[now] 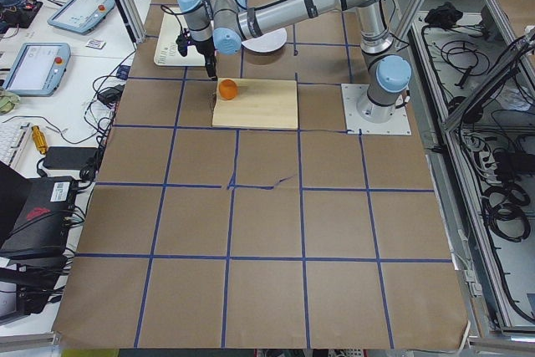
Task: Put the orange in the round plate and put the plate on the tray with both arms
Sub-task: 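Lower the left gripper over the orange on the bamboo board, then close the left gripper on the orange and lift it, then carry the orange with the left gripper and release it onto the white plate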
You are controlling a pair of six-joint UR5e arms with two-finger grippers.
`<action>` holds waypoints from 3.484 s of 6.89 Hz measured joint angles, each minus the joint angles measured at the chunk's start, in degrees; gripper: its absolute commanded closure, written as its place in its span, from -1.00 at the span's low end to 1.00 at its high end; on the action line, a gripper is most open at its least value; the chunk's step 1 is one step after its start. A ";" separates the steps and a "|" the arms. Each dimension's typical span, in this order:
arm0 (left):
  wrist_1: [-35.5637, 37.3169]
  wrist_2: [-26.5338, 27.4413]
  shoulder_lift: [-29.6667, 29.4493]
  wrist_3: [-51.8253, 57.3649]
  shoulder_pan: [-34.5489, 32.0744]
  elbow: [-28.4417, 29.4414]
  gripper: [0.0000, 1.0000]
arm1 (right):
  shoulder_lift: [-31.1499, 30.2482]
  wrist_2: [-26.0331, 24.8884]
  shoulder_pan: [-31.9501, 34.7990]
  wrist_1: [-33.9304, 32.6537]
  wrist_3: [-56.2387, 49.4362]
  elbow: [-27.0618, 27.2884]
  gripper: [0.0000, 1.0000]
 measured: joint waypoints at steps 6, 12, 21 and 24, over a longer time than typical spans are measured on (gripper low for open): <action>-7.44 4.37 -4.83 2.90 0.38 -0.86 -0.09 | 0.22 0.49 -0.73 0.01 -0.02 0.09 -1.00; -8.18 -2.45 -0.70 0.14 -3.43 -0.84 0.83 | 0.23 0.88 -0.79 0.04 -0.04 0.09 -1.00; 6.51 -11.88 -2.01 -24.19 -27.20 -9.33 -0.88 | 0.30 0.89 -0.87 -0.29 -0.17 -0.14 -1.00; 6.86 -11.68 1.10 -24.09 -27.04 -9.61 -1.00 | 1.80 0.88 -0.60 -2.84 -0.22 -0.55 -1.00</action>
